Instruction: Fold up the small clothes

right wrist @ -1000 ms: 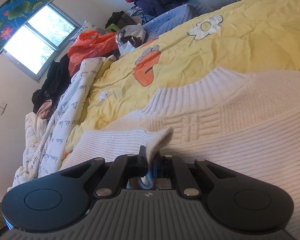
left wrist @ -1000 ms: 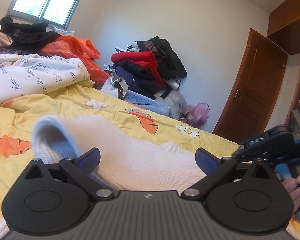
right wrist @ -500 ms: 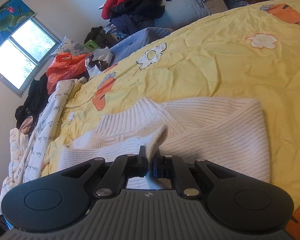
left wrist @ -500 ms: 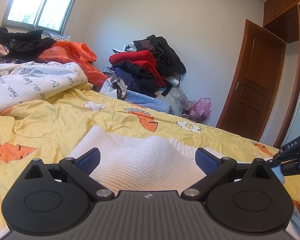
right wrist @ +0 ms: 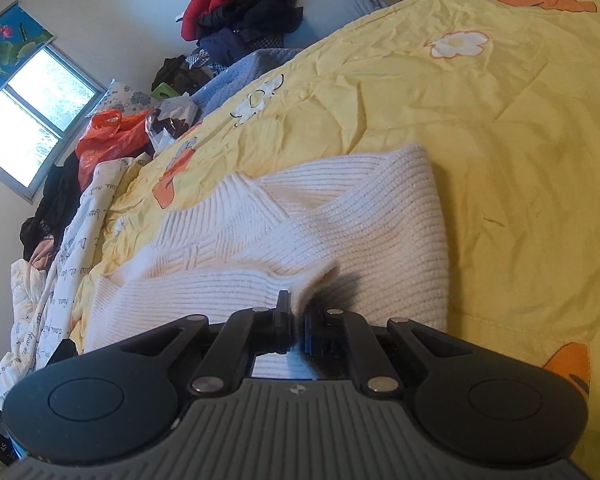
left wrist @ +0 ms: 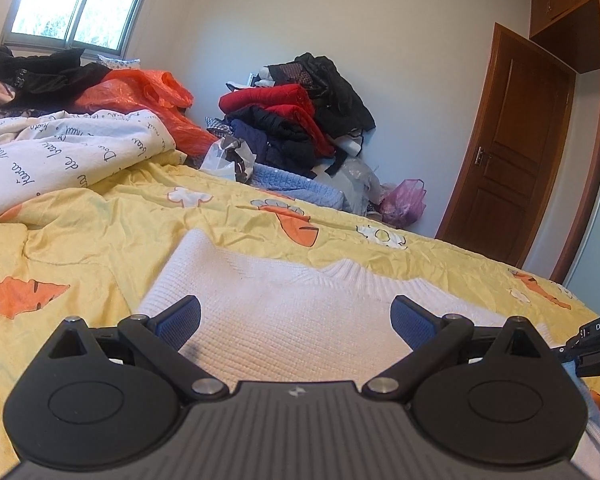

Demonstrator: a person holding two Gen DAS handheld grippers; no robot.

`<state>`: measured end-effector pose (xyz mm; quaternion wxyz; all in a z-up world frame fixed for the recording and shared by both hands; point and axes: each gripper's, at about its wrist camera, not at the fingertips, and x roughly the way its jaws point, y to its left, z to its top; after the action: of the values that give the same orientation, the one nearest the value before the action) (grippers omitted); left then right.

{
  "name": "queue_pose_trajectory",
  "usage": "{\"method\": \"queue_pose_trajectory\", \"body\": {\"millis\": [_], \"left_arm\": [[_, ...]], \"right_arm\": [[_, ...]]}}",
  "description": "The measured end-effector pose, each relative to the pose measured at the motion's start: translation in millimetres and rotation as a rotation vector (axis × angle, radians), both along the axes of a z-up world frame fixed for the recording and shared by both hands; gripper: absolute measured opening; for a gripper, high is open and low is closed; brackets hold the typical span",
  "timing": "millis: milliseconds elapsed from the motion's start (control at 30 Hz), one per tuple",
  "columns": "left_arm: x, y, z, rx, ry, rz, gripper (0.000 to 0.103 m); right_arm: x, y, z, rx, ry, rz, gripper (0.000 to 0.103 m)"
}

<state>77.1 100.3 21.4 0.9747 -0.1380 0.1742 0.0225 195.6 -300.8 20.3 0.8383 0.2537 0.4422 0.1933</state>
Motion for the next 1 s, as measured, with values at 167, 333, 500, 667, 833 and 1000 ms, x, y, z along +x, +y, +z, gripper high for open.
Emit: {"method": "queue_pose_trajectory", "body": {"millis": [167, 333, 500, 667, 833, 1000], "left_arm": [[4, 3, -2, -0.017, 0.027, 0.003, 0.102], [5, 3, -3, -0.021, 0.035, 0.006, 0.102], [15, -2, -5, 0.008, 0.1, -0.014, 0.102], [34, -23, -11, 0.146, 0.235, -0.047, 0.103], [43, -30, -16, 0.193, 0.299, -0.069, 0.103], [45, -28, -16, 0.184, 0.304, -0.07, 0.103]], "right_arm": [[-2, 0, -2, -0.002, -0.006, 0.001, 0.007], [-3, 5, 1, -0.038, -0.005, -0.023, 0.016], [-47, 47, 50, -0.238, -0.323, -0.061, 0.065], [-40, 109, 19, -0.371, -0.289, 0.04, 0.062], [-56, 132, -4, -0.51, -0.417, 0.009, 0.065], [-84, 121, 6, -0.514, -0.409, -0.047, 0.067]]}}
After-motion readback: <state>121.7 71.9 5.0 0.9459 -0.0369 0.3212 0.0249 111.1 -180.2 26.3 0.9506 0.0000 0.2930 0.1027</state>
